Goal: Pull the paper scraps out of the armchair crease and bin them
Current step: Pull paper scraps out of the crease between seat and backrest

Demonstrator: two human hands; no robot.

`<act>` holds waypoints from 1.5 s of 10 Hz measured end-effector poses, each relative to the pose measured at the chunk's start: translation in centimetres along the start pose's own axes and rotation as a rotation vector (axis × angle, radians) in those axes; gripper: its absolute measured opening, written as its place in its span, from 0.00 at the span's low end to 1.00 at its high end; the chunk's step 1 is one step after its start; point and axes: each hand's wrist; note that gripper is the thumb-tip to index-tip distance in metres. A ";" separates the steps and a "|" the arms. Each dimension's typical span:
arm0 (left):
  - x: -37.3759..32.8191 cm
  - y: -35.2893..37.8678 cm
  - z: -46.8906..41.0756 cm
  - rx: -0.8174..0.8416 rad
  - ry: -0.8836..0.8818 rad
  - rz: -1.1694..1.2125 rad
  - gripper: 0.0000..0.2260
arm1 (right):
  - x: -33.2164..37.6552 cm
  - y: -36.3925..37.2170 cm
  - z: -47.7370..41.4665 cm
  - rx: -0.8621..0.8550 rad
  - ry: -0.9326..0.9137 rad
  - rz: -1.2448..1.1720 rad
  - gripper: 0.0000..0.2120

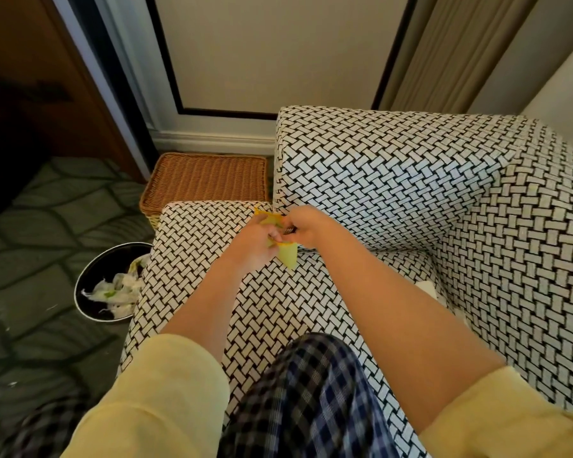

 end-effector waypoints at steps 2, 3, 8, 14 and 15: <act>-0.2 -0.1 0.2 -0.025 -0.011 0.006 0.08 | 0.1 -0.6 0.8 0.010 0.029 -0.130 0.10; -0.3 -0.2 0.4 -0.022 -0.008 -0.005 0.09 | -0.2 -0.5 0.7 0.055 0.055 -0.241 0.09; -4.1 -0.3 0.0 -0.191 -0.043 0.107 0.15 | 0.2 -2.9 0.9 0.057 0.066 -0.257 0.15; -15.2 6.6 -1.2 0.370 0.020 0.310 0.08 | -12.1 -20.7 2.8 -0.571 -0.130 0.798 0.29; -16.3 8.8 -1.1 0.444 0.016 0.307 0.08 | -14.6 -22.6 2.2 -0.473 -0.054 0.870 0.34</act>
Point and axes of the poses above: each hand's wrist, its own z-axis away from the middle knuckle, its own y-axis out of the palm, x = y × z, and after that the axes turned 5 degrees about -z, right-handed
